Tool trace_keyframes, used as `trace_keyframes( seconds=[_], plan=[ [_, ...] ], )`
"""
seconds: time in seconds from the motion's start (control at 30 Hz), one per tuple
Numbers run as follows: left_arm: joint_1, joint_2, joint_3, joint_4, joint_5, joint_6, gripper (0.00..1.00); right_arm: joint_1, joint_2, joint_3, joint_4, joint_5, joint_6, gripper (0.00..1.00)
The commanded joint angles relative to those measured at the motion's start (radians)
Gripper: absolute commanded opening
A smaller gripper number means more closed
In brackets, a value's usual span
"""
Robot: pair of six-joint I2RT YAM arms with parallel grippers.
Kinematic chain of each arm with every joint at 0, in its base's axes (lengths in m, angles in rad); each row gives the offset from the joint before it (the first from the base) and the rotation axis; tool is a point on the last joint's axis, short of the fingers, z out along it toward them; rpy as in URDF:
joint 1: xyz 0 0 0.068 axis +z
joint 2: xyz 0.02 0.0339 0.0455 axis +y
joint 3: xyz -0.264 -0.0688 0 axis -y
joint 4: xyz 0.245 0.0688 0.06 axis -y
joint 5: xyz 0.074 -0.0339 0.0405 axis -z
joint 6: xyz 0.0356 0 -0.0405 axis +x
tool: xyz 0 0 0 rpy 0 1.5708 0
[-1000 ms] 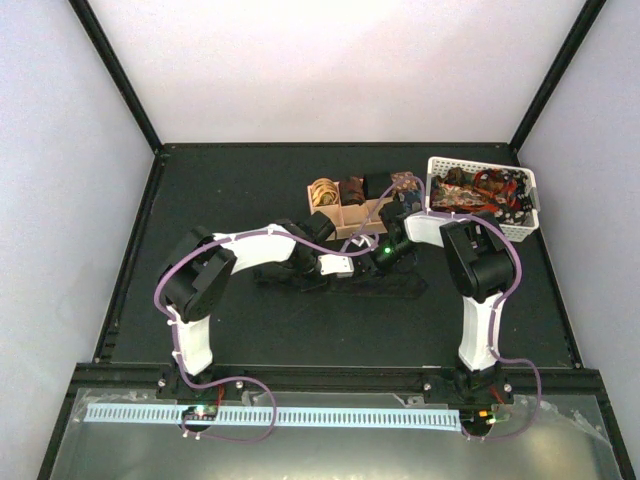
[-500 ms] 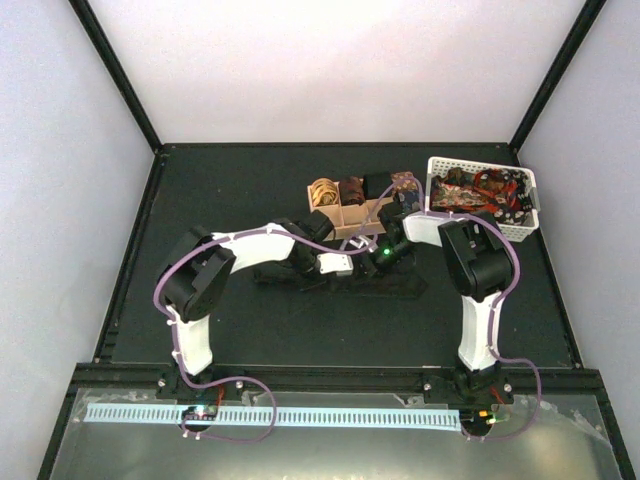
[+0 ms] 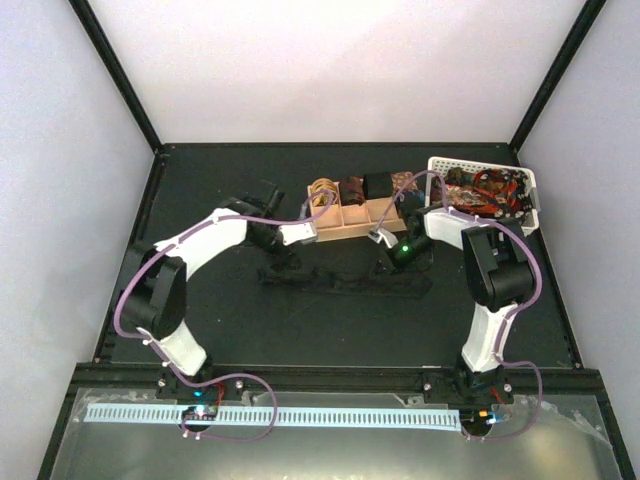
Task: Roll the ties
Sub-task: Tie the tie at the center of the board, then adjust the tie at the center of the board.
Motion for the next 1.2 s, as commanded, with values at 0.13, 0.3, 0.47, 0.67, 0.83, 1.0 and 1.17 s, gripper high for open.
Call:
trace_keyframes(
  seconds=[0.13, 0.3, 0.47, 0.67, 0.83, 1.0, 1.17],
  plan=[
    [0.078, -0.022, -0.127, -0.027, -0.059, 0.176, 0.65, -0.028, -0.053, -0.037, -0.066, 0.082, -0.085, 0.01],
    [0.085, 0.024, -0.162, 0.022, -0.147, 0.191, 0.57, -0.069, -0.068, -0.049, -0.105, 0.133, -0.123, 0.01],
    [0.1, 0.007, -0.216, 0.071, -0.21, 0.224, 0.49, -0.099, -0.094, -0.053, -0.109, 0.263, -0.167, 0.01],
    [0.113, -0.006, -0.234, 0.088, -0.228, 0.232, 0.39, -0.098, -0.097, -0.044, -0.123, 0.3, -0.207, 0.01],
    [0.112, -0.024, -0.23, 0.087, -0.186, 0.22, 0.37, -0.113, -0.15, -0.034, -0.166, 0.259, -0.234, 0.18],
    [0.11, -0.036, -0.226, 0.096, -0.162, 0.209, 0.37, -0.181, -0.186, -0.031, -0.187, 0.292, -0.255, 0.25],
    [0.111, -0.06, -0.231, 0.103, -0.157, 0.206, 0.48, -0.212, -0.245, -0.091, -0.105, 0.433, -0.247, 0.33]
  ],
)
